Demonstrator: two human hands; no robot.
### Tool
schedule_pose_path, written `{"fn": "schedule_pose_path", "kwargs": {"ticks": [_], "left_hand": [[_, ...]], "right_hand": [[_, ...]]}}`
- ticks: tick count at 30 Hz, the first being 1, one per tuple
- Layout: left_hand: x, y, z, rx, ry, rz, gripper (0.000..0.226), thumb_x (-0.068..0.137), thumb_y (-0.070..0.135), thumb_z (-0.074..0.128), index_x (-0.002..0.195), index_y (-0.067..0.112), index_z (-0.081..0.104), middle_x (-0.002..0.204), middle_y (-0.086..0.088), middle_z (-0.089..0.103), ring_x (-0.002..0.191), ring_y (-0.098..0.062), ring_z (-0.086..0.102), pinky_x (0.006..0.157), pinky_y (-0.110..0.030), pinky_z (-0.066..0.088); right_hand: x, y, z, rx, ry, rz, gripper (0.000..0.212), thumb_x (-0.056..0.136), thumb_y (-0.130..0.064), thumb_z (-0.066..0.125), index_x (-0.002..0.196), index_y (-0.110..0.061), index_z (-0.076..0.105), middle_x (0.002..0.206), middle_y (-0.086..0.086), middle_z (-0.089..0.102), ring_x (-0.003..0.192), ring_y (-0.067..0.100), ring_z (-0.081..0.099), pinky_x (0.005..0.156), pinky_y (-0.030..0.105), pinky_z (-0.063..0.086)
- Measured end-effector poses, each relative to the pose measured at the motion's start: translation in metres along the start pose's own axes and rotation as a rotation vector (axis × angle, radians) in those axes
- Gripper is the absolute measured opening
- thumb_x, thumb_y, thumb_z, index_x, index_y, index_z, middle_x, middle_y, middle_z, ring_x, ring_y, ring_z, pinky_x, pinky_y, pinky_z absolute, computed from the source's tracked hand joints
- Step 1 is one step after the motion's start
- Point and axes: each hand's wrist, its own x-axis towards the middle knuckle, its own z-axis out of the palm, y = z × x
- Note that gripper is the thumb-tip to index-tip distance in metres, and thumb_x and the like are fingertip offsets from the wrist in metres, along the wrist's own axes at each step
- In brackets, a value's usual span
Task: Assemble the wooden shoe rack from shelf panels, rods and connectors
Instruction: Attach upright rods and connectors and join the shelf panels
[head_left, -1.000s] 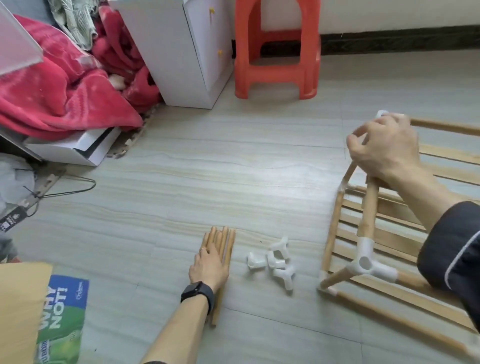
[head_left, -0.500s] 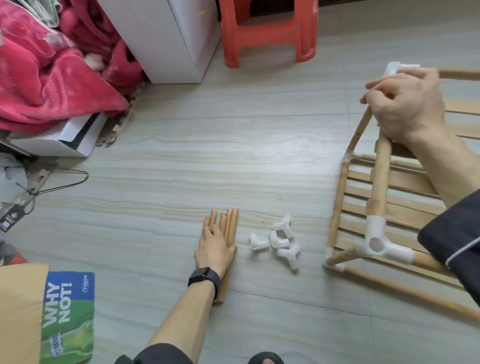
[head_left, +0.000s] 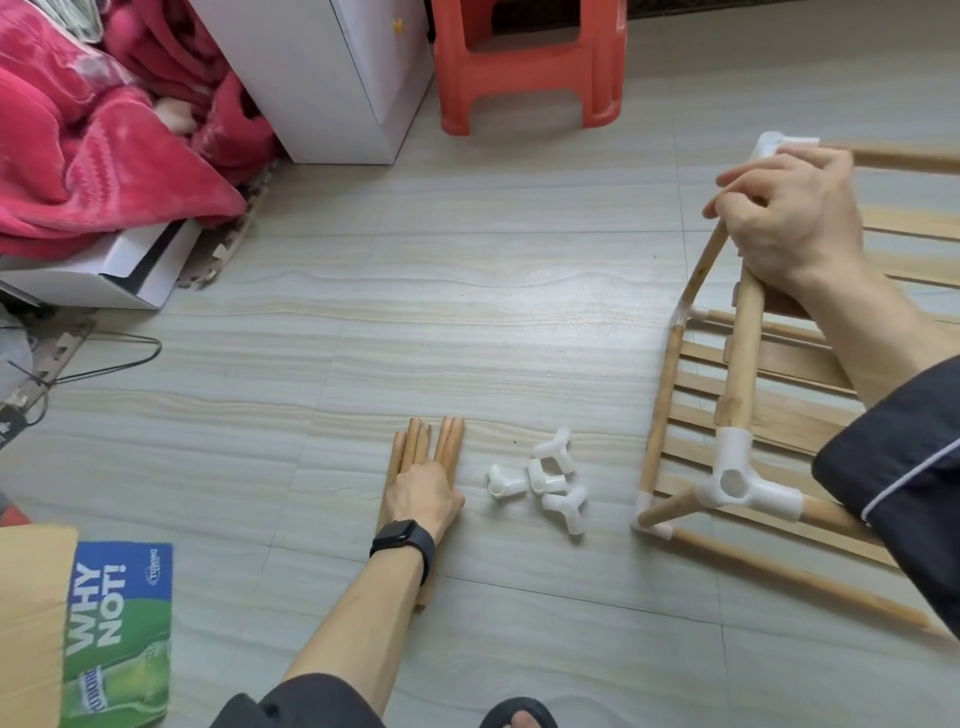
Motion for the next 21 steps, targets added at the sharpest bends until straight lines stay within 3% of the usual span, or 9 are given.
{"fn": "schedule_pose_path", "kwargs": {"ticks": [2,7,11,13,17,19,21], "left_hand": [[-0.001,0.004,0.0,0.03,-0.011,-0.014,0.032,0.089,0.027,0.064,0.116,0.01,0.067,0.113,-0.007,0.072,0.108,-0.026,0.066,0.086,-0.032,0.053],[0.003,0.011,0.001,0.032,-0.007,-0.034,0.035,0.09,0.026,0.064,0.123,0.013,0.067,0.123,-0.006,0.069,0.116,-0.025,0.063,0.091,-0.033,0.05],[0.005,0.007,0.0,-0.007,0.011,0.024,0.058,0.092,0.018,0.059,0.149,0.019,0.045,0.154,-0.004,0.047,0.141,-0.02,0.044,0.113,-0.03,0.035],[0.006,0.007,-0.003,-0.043,0.028,0.016,0.068,0.091,0.01,0.057,0.155,0.016,0.032,0.162,-0.004,0.034,0.144,-0.02,0.041,0.117,-0.03,0.03],[0.007,0.009,-0.012,-0.016,0.027,0.044,0.06,0.096,0.018,0.056,0.152,0.018,0.036,0.165,-0.004,0.028,0.151,-0.019,0.027,0.123,-0.032,0.019],[0.005,0.01,-0.024,-0.049,0.011,0.036,0.05,0.098,0.027,0.05,0.147,0.02,0.043,0.16,-0.005,0.037,0.146,-0.024,0.036,0.117,-0.037,0.031],[0.001,0.015,-0.047,-0.081,0.032,0.05,0.04,0.1,0.038,0.044,0.135,0.021,0.051,0.138,-0.008,0.056,0.127,-0.031,0.053,0.097,-0.041,0.045]], "right_hand": [[-0.001,-0.001,0.0,-0.016,-0.014,-0.002,0.042,0.087,-0.036,0.036,0.091,-0.032,0.079,0.124,-0.017,0.068,0.134,0.024,0.035,0.103,0.02,0.019],[-0.004,-0.004,-0.003,-0.037,-0.043,0.009,0.049,0.086,-0.038,0.033,0.094,-0.029,0.08,0.127,-0.017,0.065,0.134,0.024,0.033,0.103,0.021,0.019],[-0.005,-0.005,-0.004,-0.014,-0.044,0.048,0.049,0.084,-0.038,0.032,0.094,-0.029,0.08,0.127,-0.02,0.064,0.135,0.022,0.032,0.1,0.02,0.02],[-0.006,-0.006,-0.005,-0.004,-0.05,0.057,0.049,0.084,-0.038,0.032,0.093,-0.029,0.08,0.127,-0.021,0.064,0.135,0.021,0.032,0.099,0.02,0.021],[-0.005,-0.005,-0.004,-0.011,-0.043,0.054,0.048,0.086,-0.036,0.033,0.093,-0.028,0.08,0.126,-0.022,0.065,0.134,0.021,0.033,0.099,0.02,0.021],[-0.005,-0.003,-0.003,-0.016,-0.035,0.053,0.05,0.086,-0.038,0.032,0.094,-0.028,0.08,0.125,-0.021,0.065,0.133,0.021,0.033,0.098,0.021,0.021],[-0.006,-0.004,-0.004,-0.014,-0.035,0.053,0.05,0.086,-0.039,0.033,0.097,-0.027,0.08,0.127,-0.019,0.065,0.133,0.021,0.033,0.099,0.021,0.021]]}}
